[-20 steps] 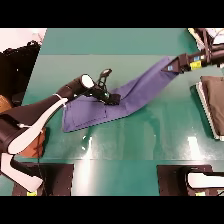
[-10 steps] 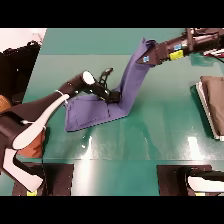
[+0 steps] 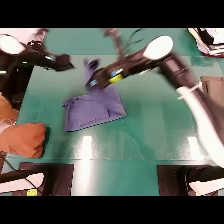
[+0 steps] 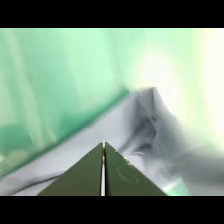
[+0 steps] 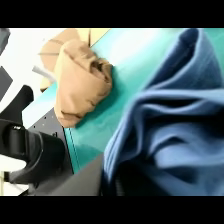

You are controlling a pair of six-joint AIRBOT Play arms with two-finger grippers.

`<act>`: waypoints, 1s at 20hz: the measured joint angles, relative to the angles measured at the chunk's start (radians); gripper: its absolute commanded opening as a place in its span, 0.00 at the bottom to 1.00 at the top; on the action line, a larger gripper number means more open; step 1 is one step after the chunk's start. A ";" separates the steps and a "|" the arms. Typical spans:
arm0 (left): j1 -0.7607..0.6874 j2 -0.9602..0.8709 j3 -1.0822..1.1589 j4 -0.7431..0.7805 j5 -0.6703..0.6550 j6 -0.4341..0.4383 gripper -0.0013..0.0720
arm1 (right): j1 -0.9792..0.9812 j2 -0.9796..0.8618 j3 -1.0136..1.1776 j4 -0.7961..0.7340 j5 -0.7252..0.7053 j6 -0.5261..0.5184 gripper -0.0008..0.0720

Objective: Fold the shirts.

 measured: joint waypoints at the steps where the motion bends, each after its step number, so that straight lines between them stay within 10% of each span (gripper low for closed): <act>1: 0.036 0.028 0.000 0.008 -0.005 0.002 0.05 | 0.047 -0.035 0.000 0.001 -0.053 -0.017 0.58; 12: 0.174 0.124 0.000 0.039 -0.111 0.014 0.05 | -0.026 -0.074 -0.109 -0.171 -0.018 -0.019 0.57; 14: 0.177 0.125 0.000 0.042 -0.123 0.015 0.05 | -0.128 -0.043 -0.202 -0.190 0.010 -0.002 0.96; 20: 0.179 0.126 0.000 0.036 -0.131 0.016 0.05 | -0.364 -0.041 -0.432 -0.118 0.039 0.011 0.96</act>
